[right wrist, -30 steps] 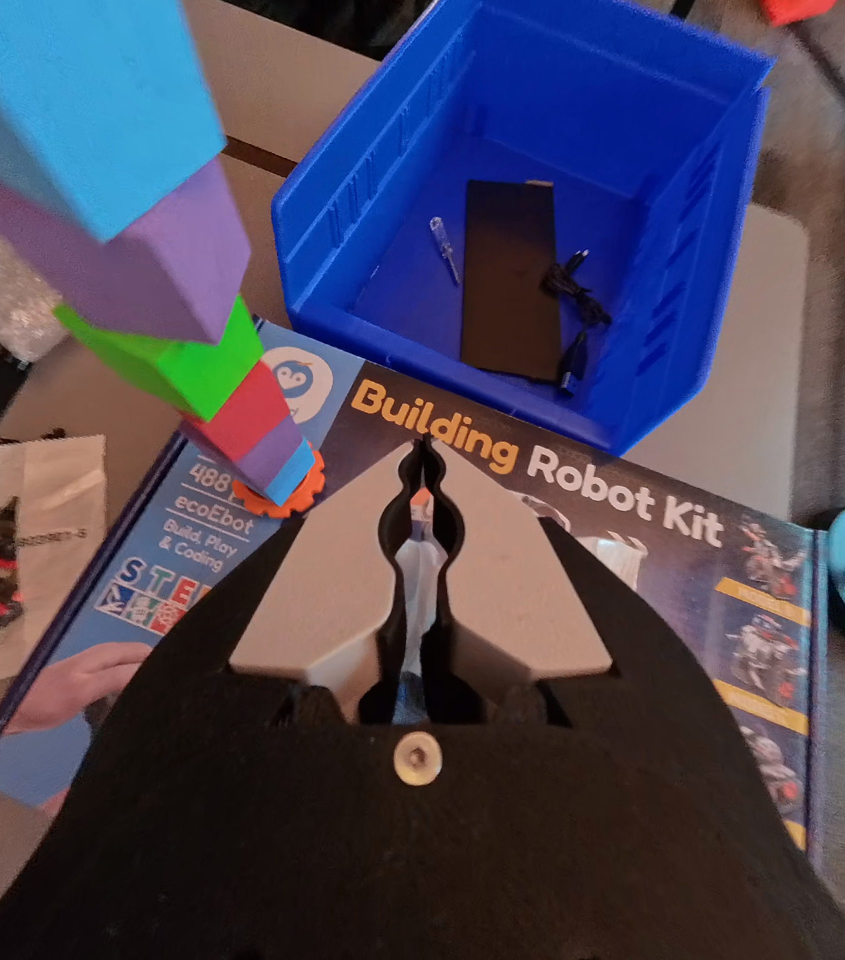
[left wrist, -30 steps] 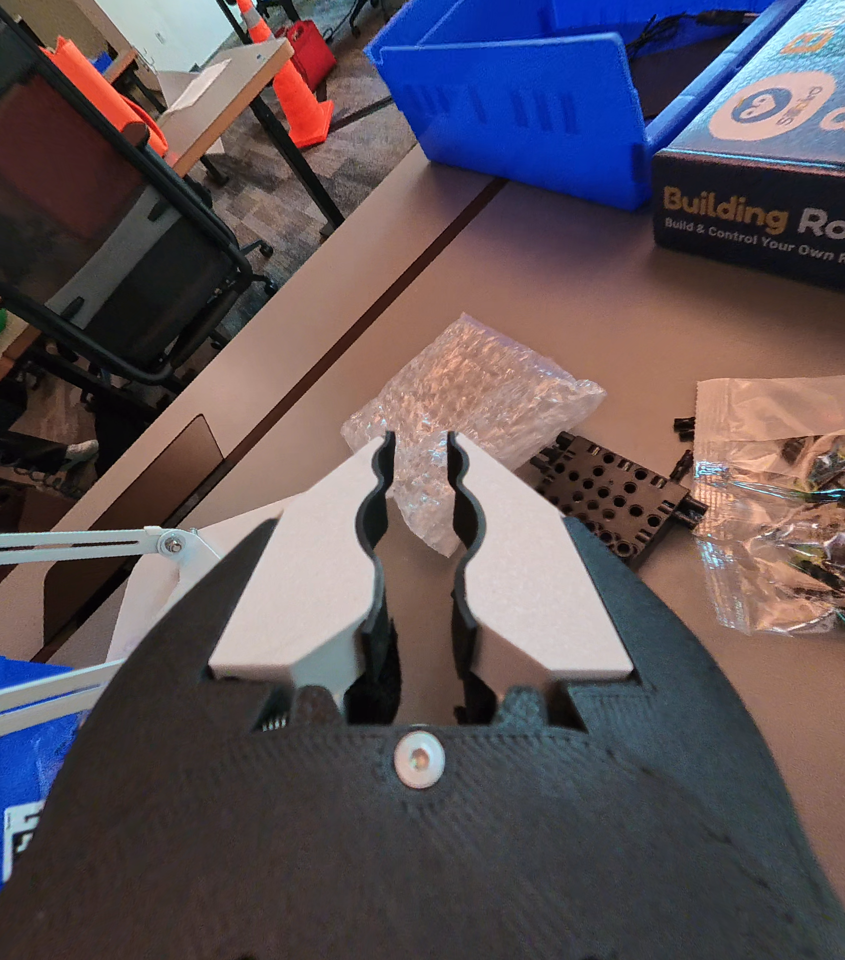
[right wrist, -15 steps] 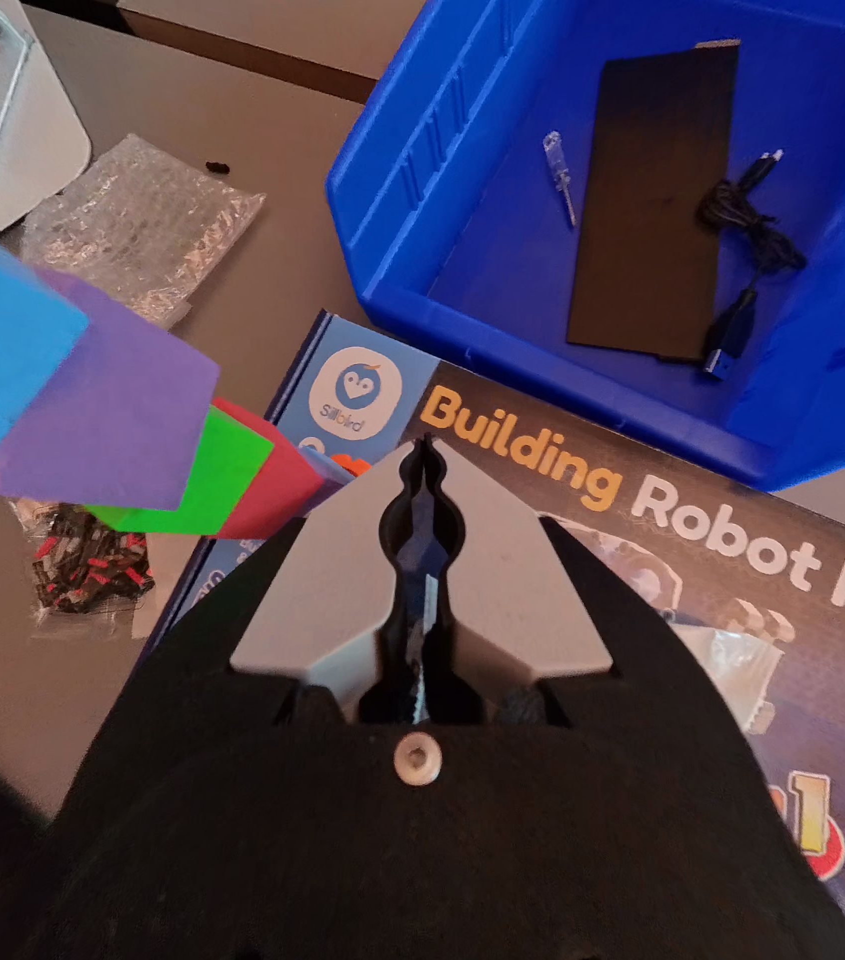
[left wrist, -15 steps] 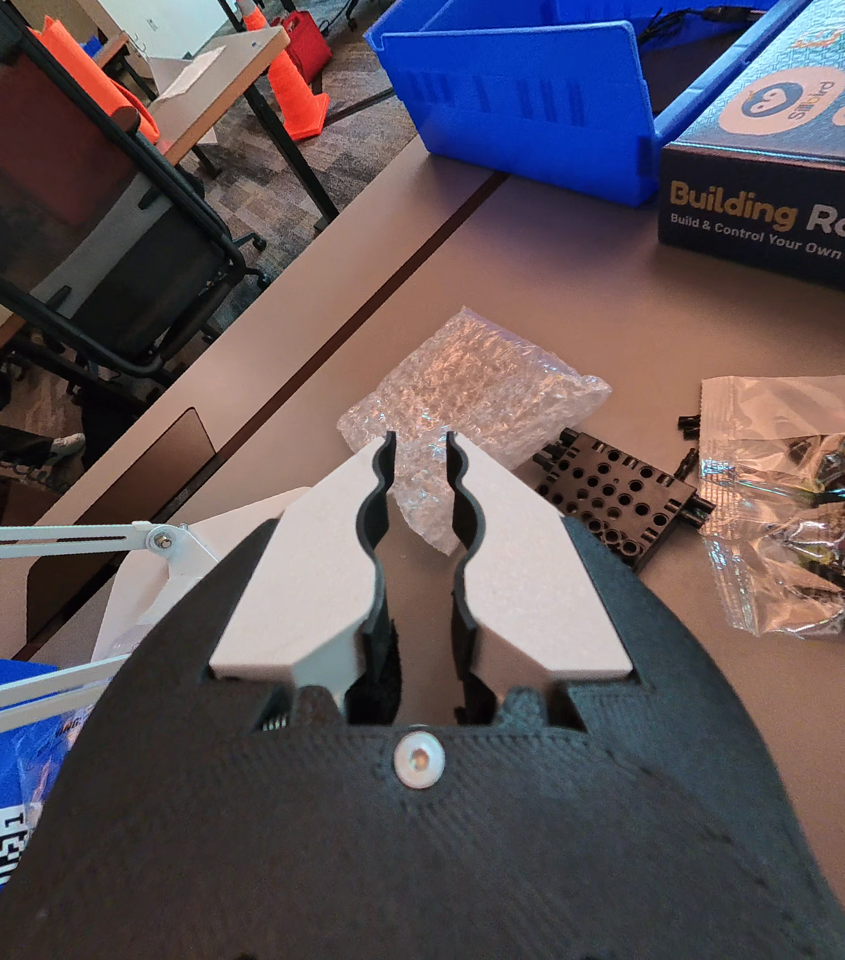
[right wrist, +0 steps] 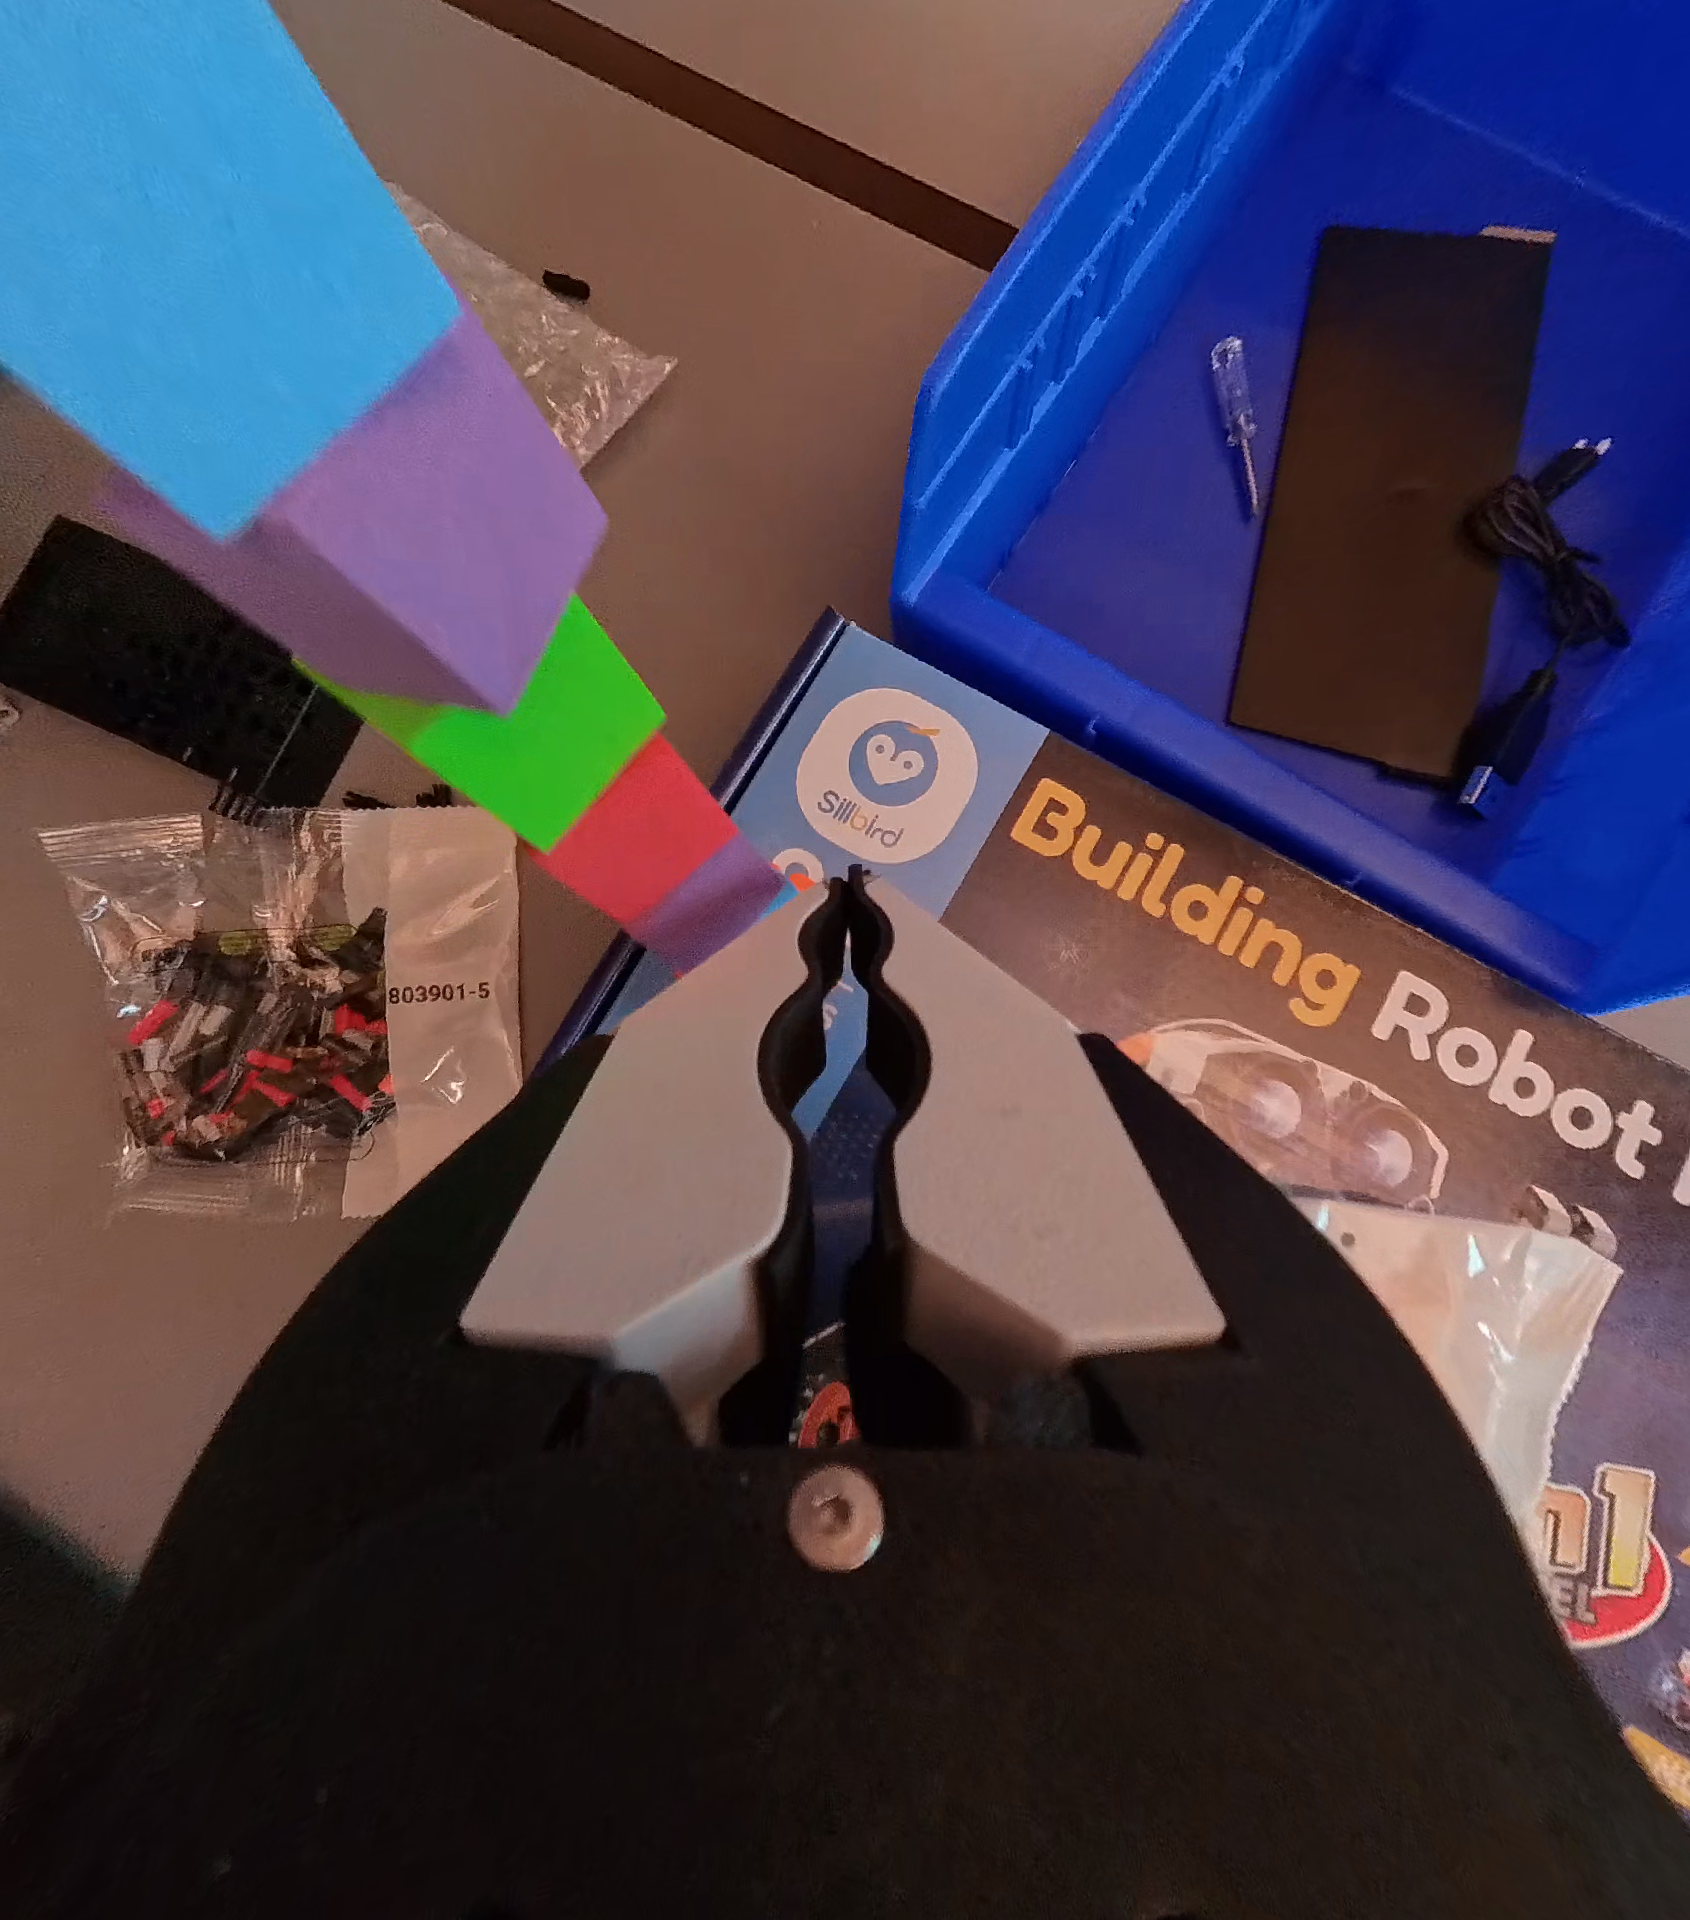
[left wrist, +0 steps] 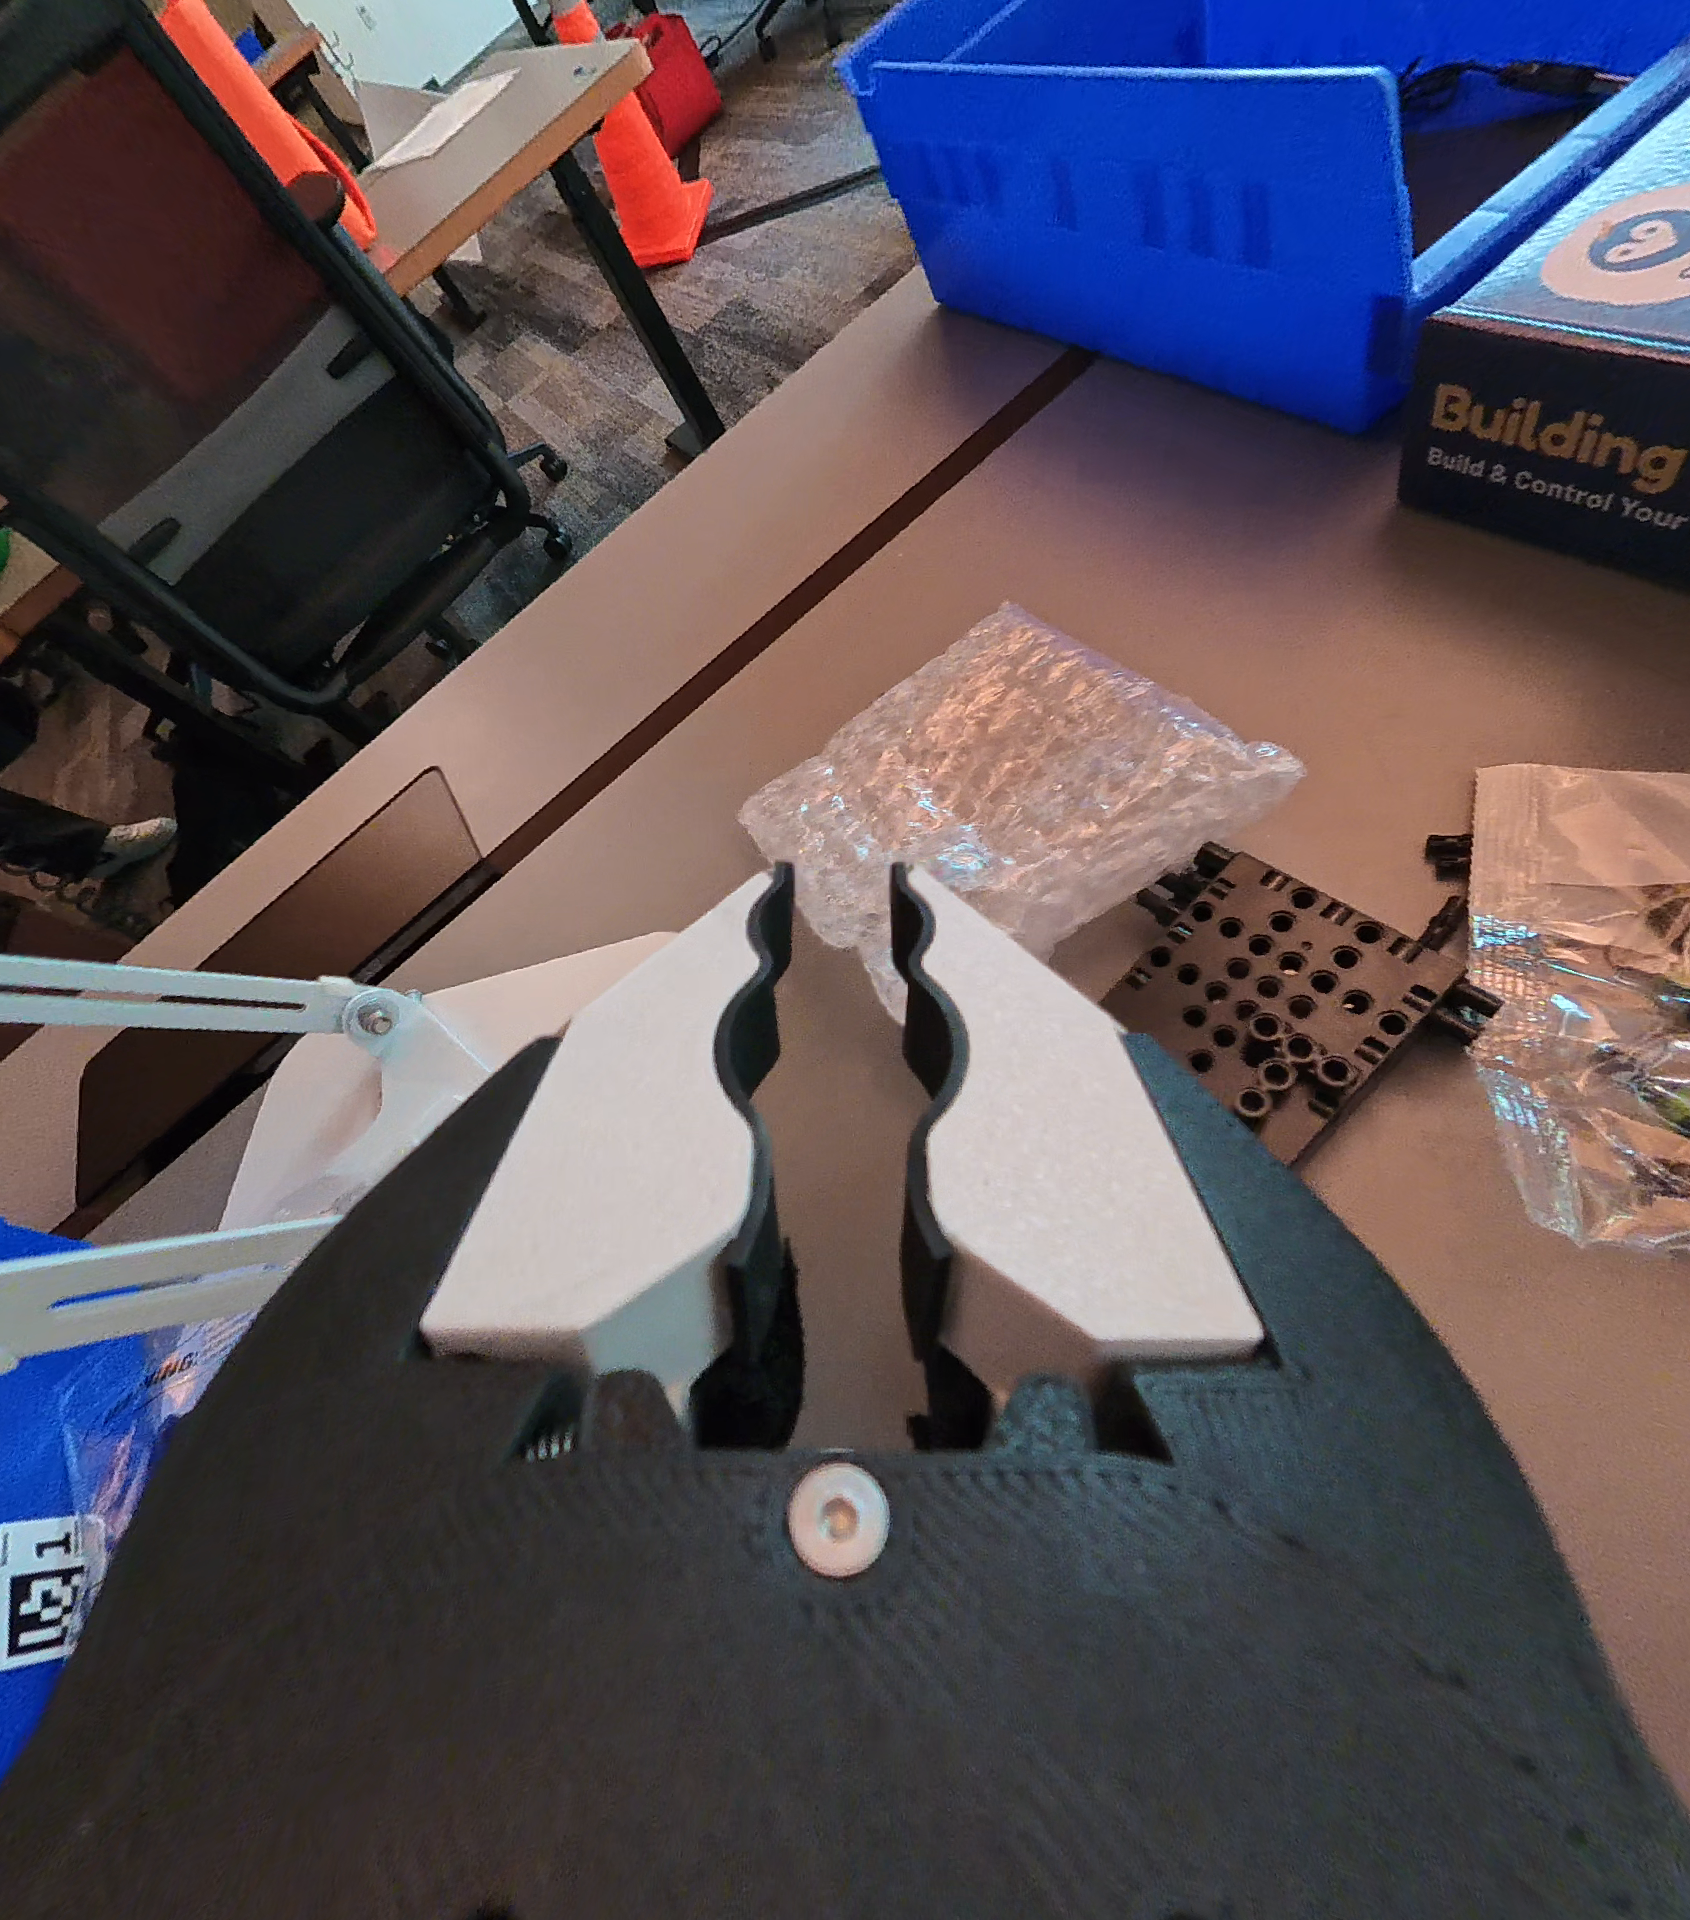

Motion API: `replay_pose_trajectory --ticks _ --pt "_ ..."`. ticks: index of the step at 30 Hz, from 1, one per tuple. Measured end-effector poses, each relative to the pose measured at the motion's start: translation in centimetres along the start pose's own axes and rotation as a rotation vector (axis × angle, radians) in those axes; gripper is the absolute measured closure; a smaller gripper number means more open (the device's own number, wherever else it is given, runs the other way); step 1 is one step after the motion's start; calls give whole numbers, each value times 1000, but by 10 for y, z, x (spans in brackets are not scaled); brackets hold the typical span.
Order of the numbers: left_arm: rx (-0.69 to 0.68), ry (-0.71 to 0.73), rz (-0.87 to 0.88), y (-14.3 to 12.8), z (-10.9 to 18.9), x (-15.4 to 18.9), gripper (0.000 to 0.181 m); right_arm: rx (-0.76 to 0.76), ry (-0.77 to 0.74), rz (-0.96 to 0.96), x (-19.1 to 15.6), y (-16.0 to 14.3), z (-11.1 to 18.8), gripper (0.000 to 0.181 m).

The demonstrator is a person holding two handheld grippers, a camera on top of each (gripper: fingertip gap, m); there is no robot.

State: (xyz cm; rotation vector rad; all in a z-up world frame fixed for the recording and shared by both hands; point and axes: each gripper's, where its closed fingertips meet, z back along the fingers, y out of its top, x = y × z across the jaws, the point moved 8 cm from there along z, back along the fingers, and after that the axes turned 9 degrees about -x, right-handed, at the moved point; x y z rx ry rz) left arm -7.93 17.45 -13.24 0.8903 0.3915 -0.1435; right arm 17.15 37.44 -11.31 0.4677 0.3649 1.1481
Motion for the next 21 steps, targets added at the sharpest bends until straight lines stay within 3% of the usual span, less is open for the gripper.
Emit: replay_pose_trajectory --ticks 17,21 --pt "-5 -5 33 -9 -3 -14 164 129 -34 95 -10 -15 35 181" --pt "-22 -19 0 -9 -7 -8 164 115 6 215 -31 -7 30 164"
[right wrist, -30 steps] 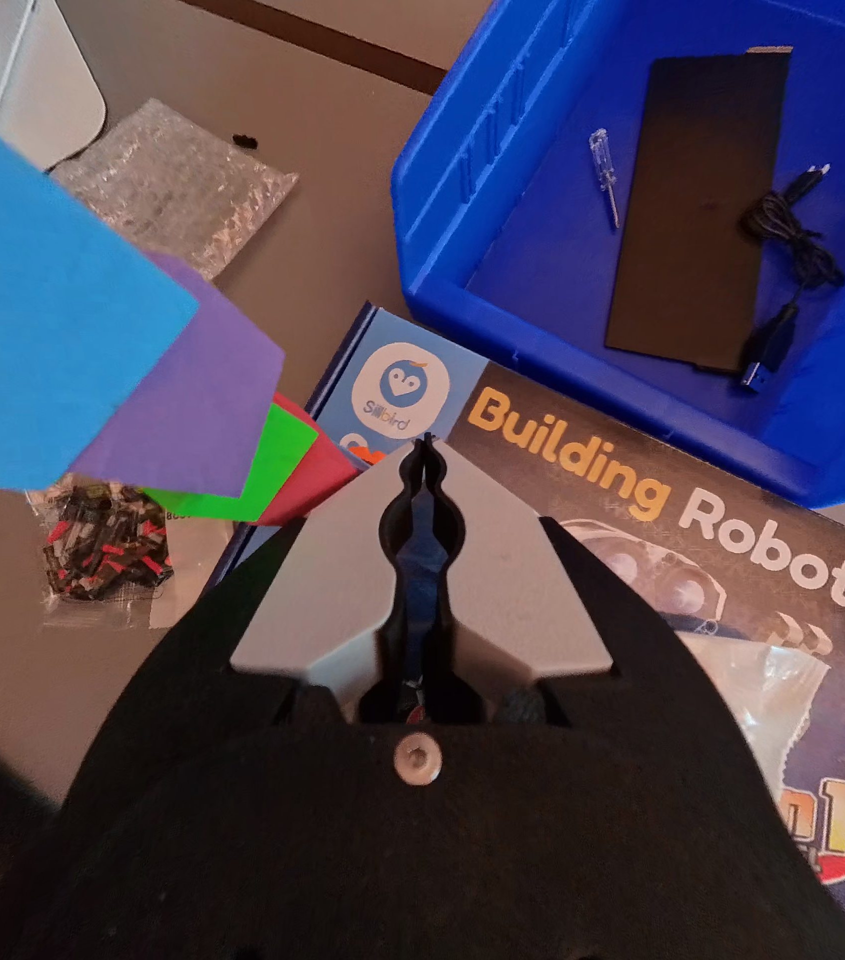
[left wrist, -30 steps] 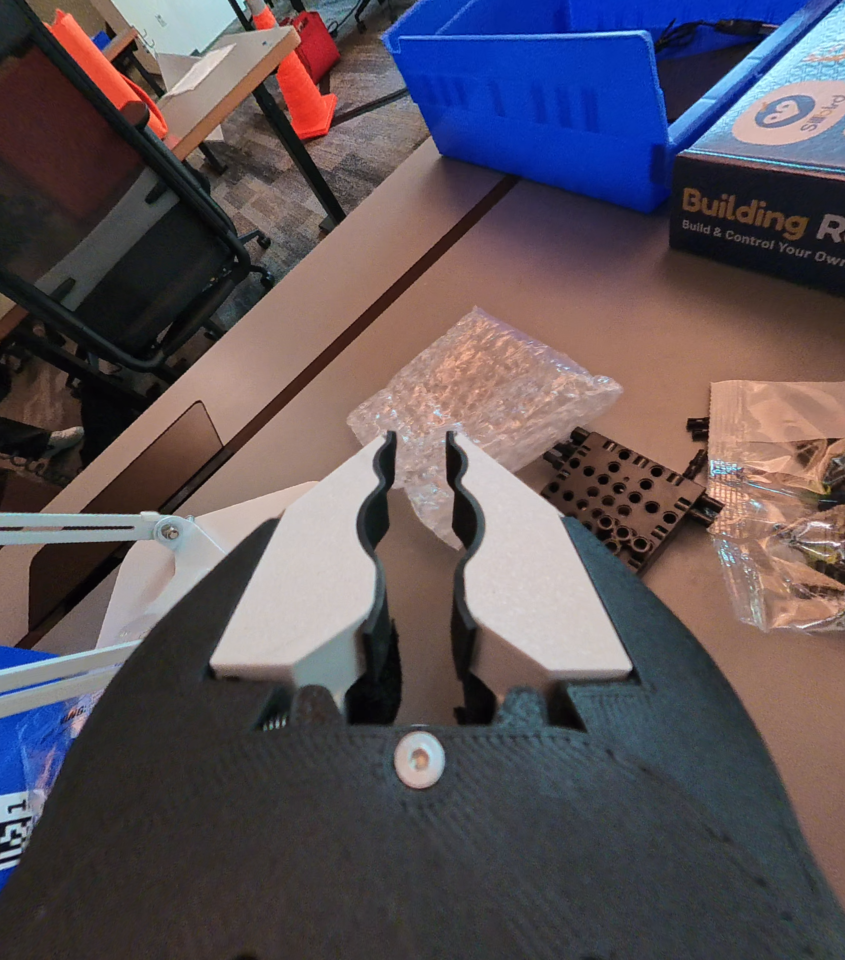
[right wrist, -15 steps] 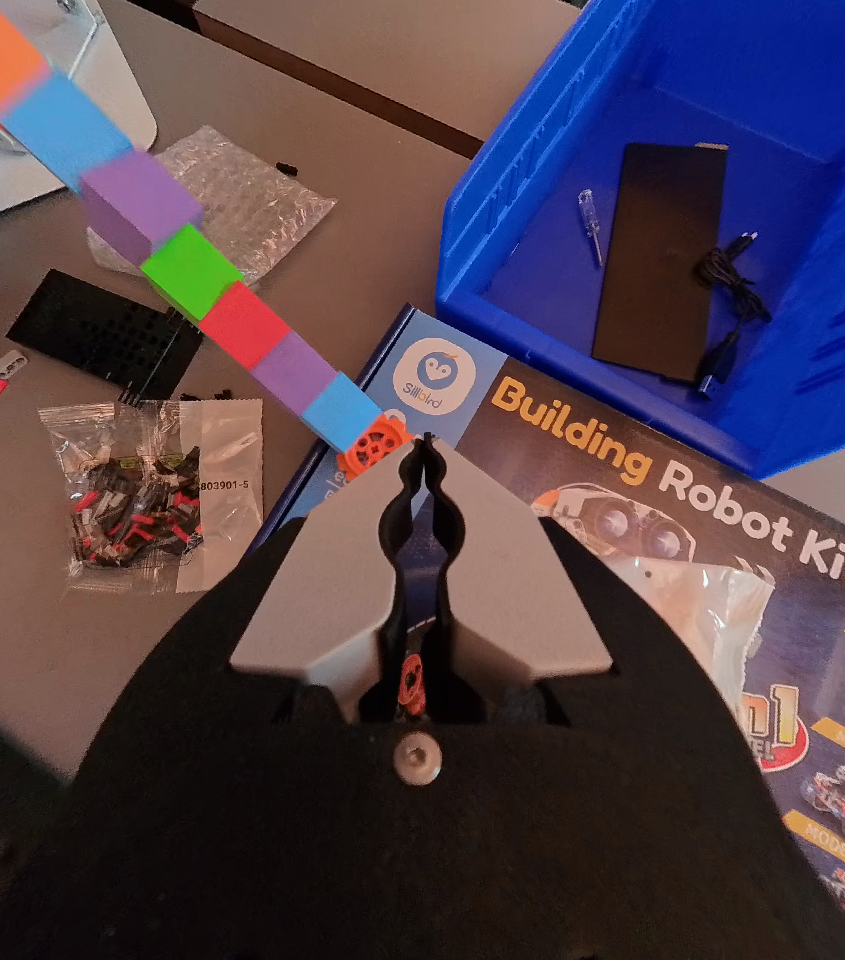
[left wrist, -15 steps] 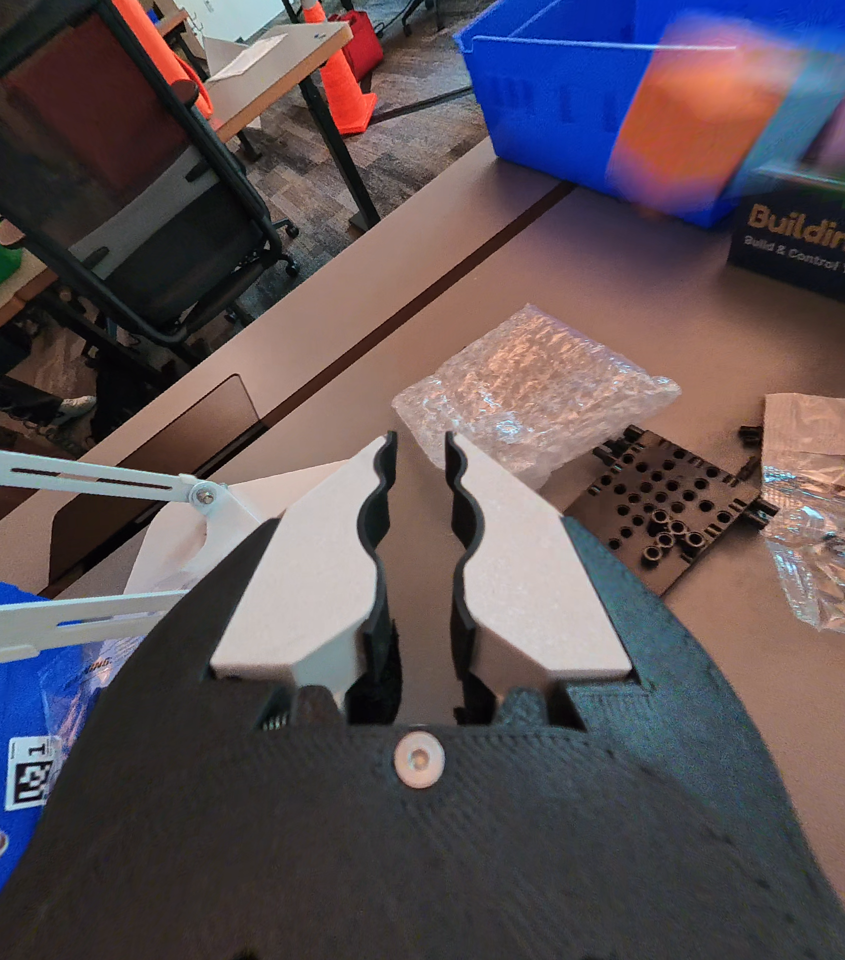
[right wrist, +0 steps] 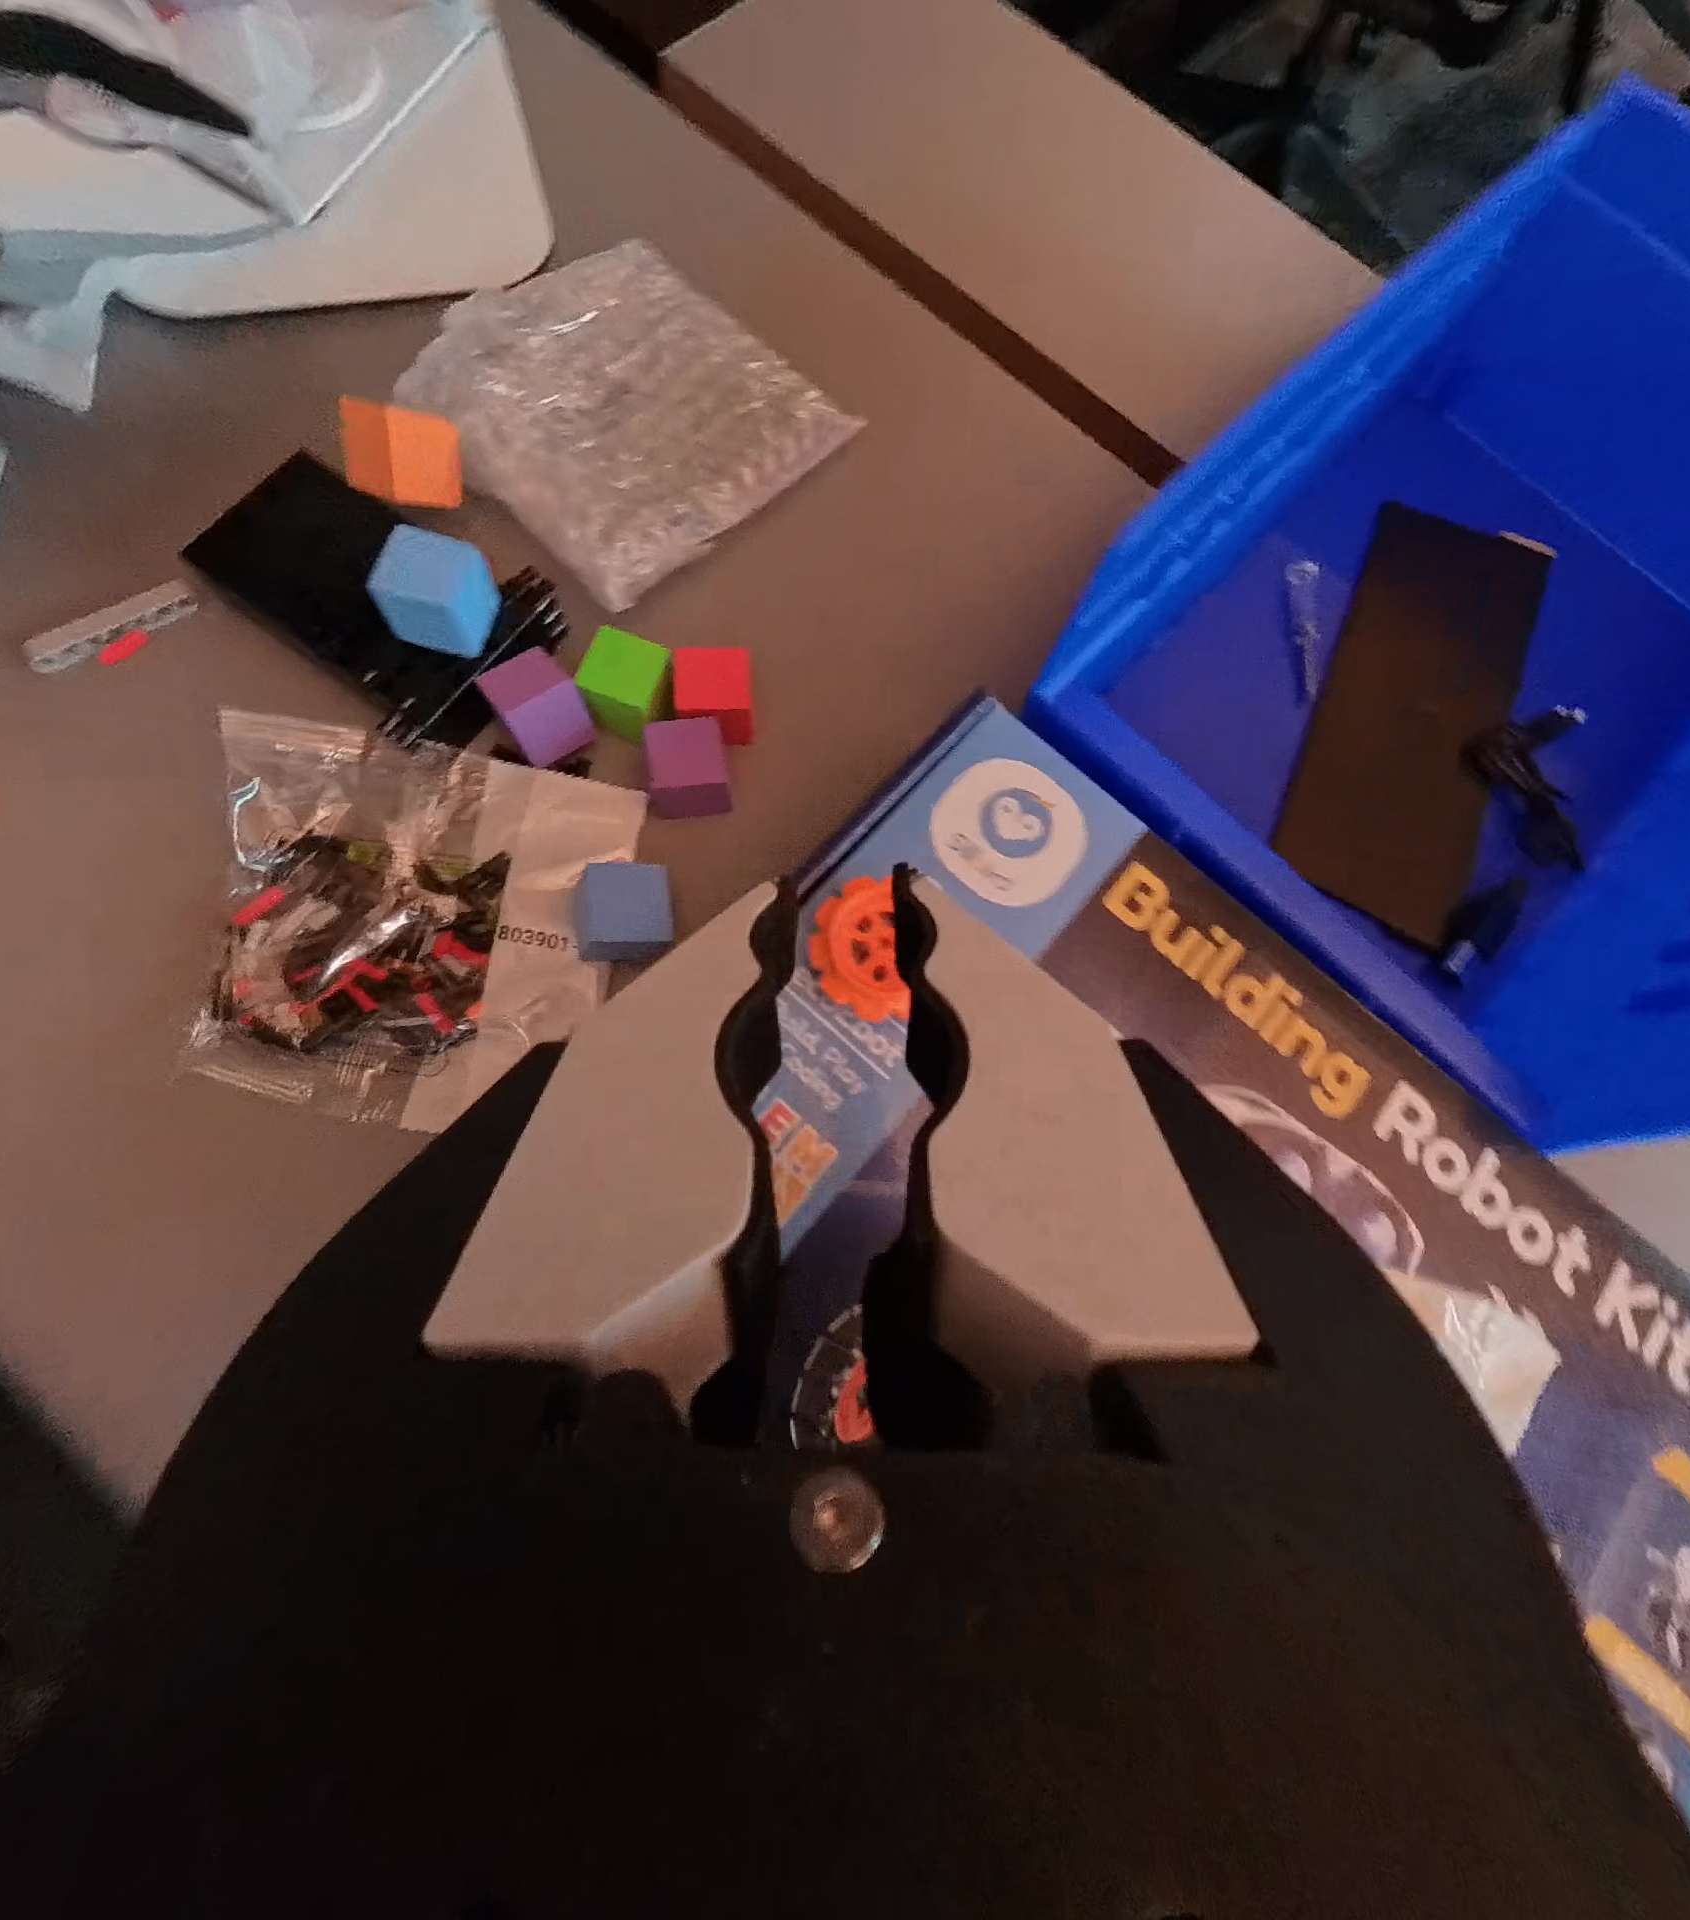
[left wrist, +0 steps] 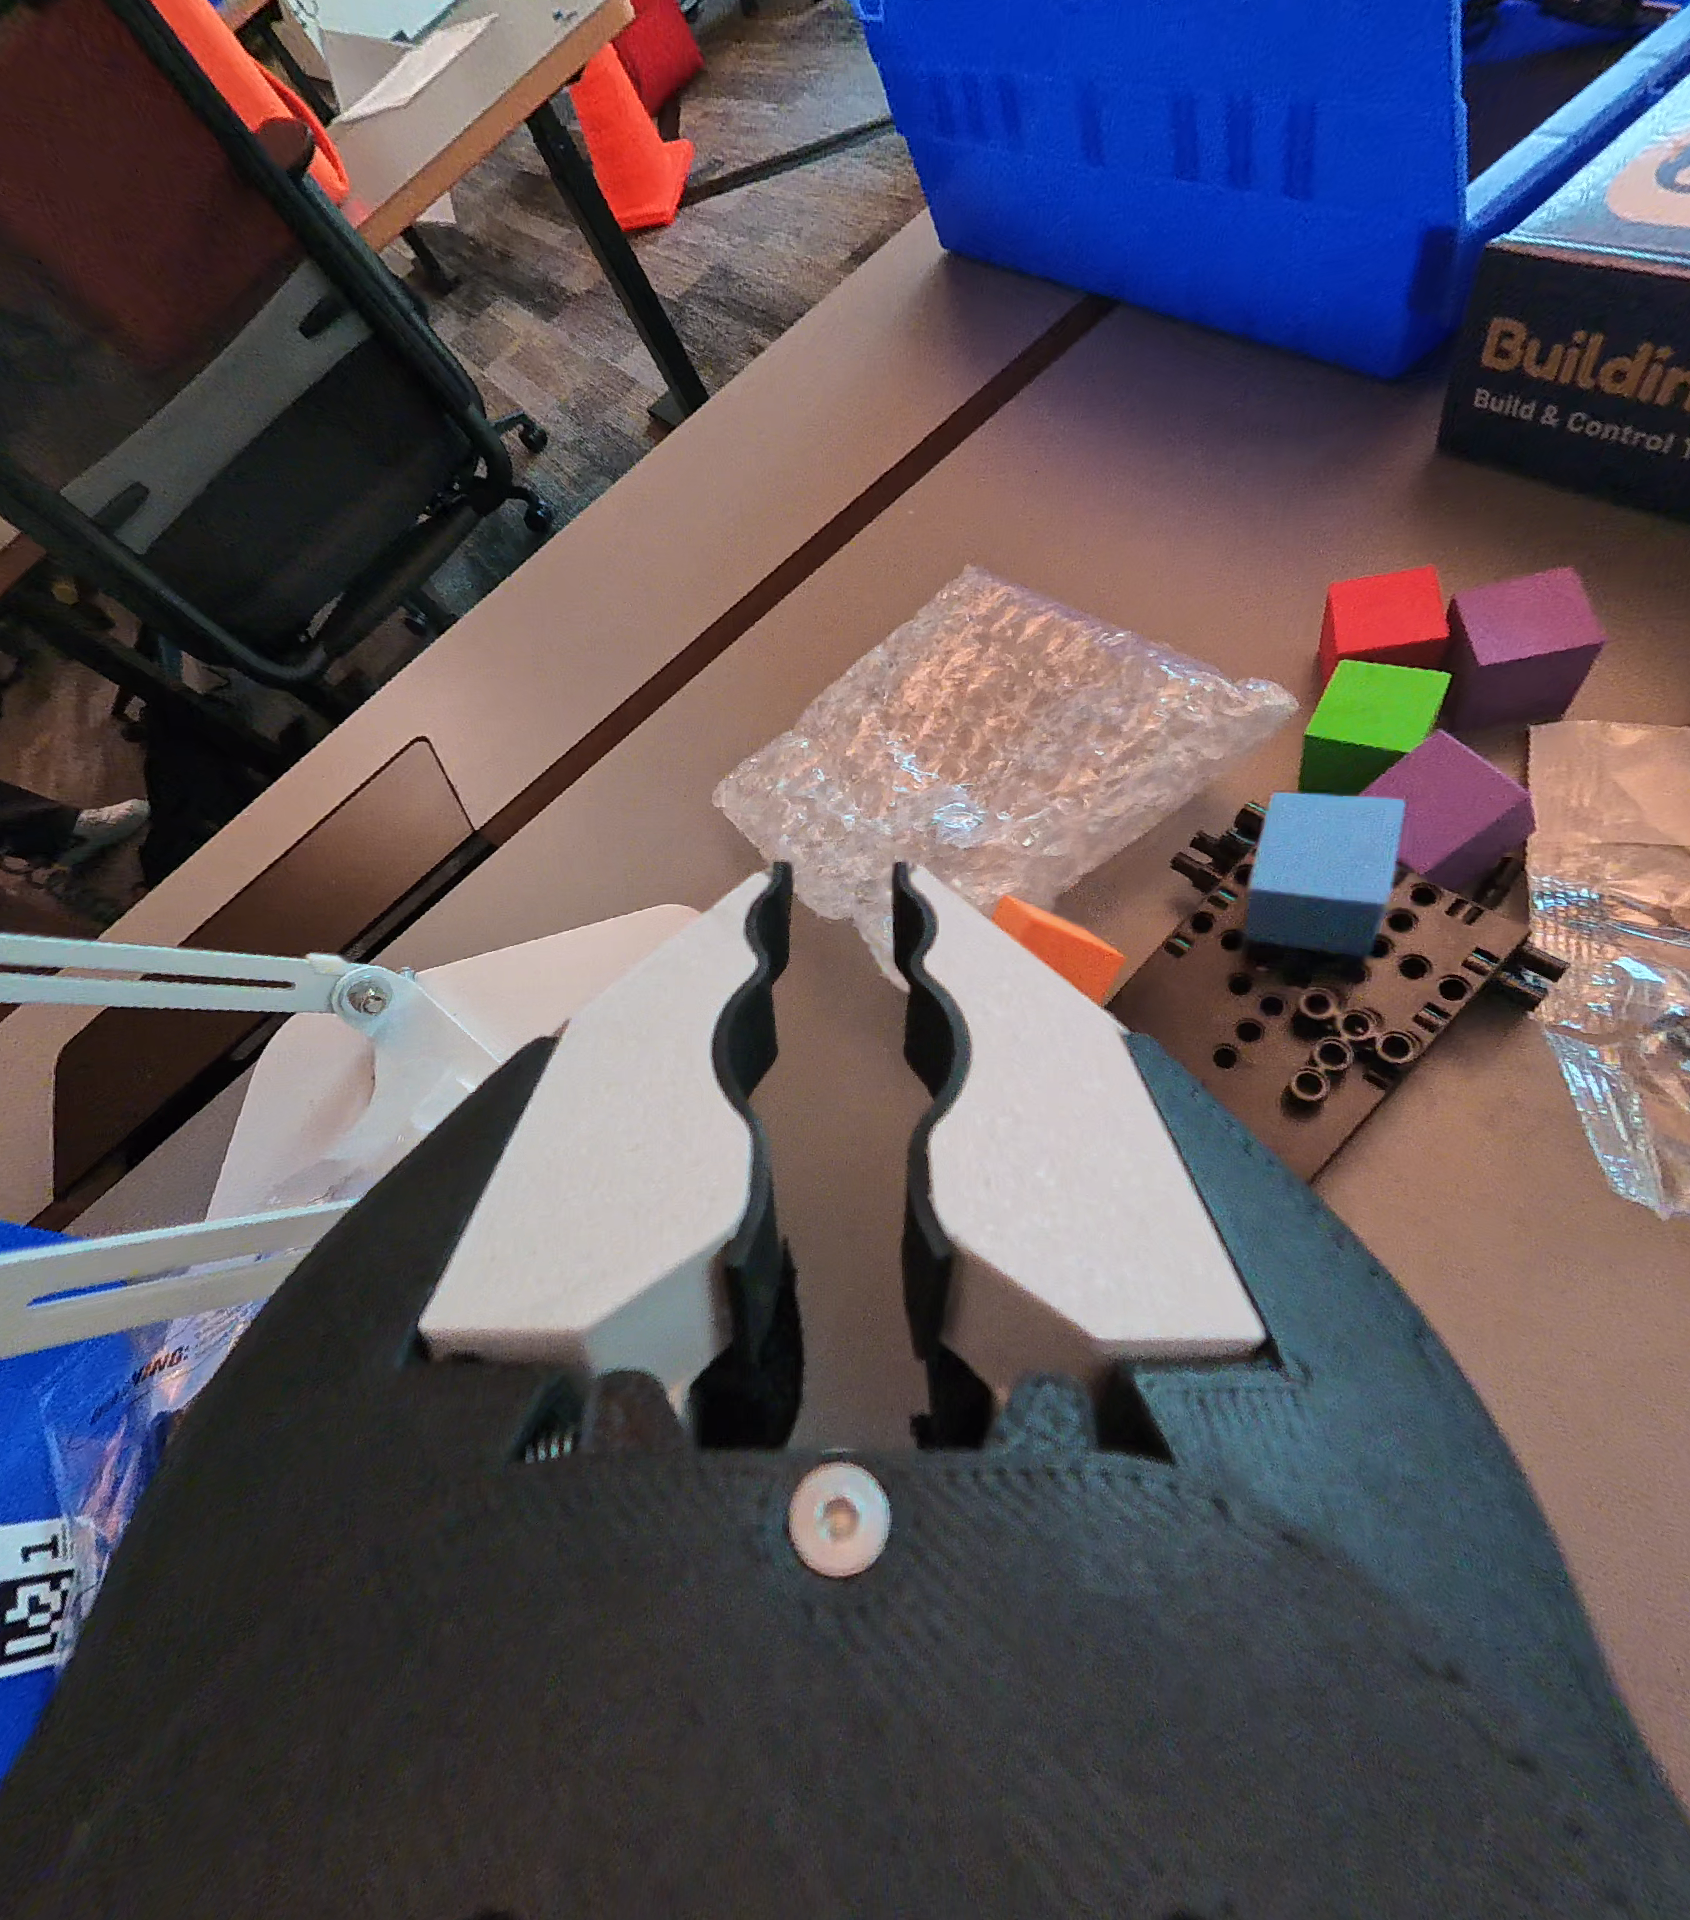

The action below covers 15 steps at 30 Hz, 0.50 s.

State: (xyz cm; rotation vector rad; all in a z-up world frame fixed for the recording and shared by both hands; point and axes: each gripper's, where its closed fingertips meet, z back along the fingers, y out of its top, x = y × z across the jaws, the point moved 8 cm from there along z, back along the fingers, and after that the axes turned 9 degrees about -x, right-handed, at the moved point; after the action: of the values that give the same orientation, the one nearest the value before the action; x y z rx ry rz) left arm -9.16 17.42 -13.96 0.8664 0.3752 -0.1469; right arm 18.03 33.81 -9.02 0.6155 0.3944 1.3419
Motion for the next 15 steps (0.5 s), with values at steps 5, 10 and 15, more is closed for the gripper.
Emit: replay_pose_trajectory --ticks 5,10,15 --pt "-13 -4 -27 0 -1 4 163 -129 47 145 -30 22 -40 151" --pt "-29 -35 -46 -2 -3 7 163 -341 62 242 -49 35 -89 138" --pt "-28 -42 -63 0 -1 10 163 -475 49 234 -54 35 -128 148"
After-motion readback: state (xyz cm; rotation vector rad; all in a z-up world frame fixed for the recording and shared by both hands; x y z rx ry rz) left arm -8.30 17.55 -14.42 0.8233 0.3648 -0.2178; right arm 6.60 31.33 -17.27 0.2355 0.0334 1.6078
